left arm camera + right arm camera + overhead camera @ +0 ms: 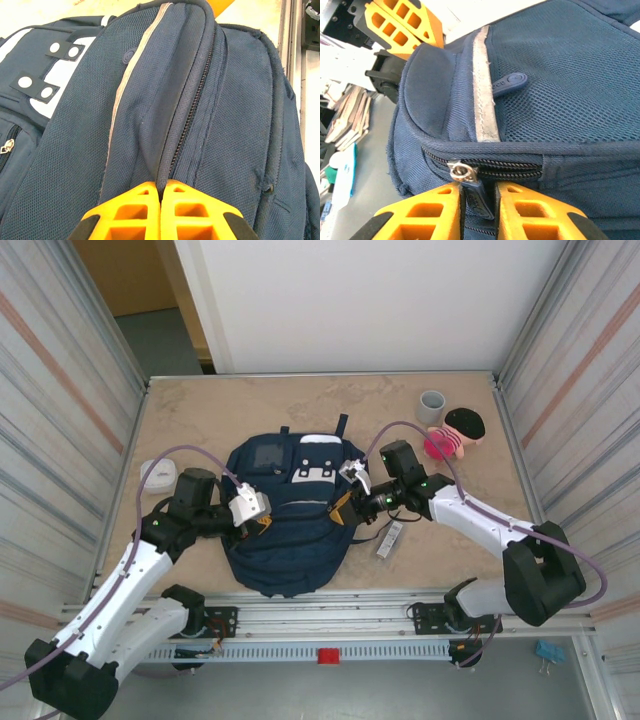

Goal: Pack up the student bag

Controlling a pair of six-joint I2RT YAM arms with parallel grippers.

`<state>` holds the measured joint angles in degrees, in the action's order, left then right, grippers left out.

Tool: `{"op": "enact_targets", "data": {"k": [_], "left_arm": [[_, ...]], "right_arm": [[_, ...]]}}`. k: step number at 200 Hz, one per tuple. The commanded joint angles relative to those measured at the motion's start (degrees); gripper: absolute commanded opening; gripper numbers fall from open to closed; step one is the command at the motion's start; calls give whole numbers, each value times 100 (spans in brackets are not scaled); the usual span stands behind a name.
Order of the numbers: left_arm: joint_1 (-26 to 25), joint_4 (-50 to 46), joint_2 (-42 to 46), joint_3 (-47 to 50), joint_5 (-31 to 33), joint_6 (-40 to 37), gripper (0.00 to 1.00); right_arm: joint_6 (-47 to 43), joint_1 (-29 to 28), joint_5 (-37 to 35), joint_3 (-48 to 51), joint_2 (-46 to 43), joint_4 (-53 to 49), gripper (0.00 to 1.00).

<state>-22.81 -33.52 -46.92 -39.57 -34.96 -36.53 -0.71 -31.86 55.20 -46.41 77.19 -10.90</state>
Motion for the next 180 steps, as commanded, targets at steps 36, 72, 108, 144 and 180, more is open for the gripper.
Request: {"op": "enact_targets", "data": {"k": [36, 72, 108, 144, 180], "left_arm": [[22, 433, 83, -47, 56, 191, 0], [22, 440, 61, -60, 11, 179, 0], [20, 443, 95, -46, 136, 227, 0], [22, 530, 66, -128, 659, 538, 0], [-149, 498, 136, -169, 1417, 531, 0]], "right_arm": [[225, -154, -38, -202, -483, -317, 6], [534, -434, -335, -147, -604, -255, 1], [865, -840, -859, -340, -636, -580, 0], [1430, -1182, -1587, -486, -946, -952, 0], [1559, -1028, -2909, -836, -915, -2158, 0]]}}
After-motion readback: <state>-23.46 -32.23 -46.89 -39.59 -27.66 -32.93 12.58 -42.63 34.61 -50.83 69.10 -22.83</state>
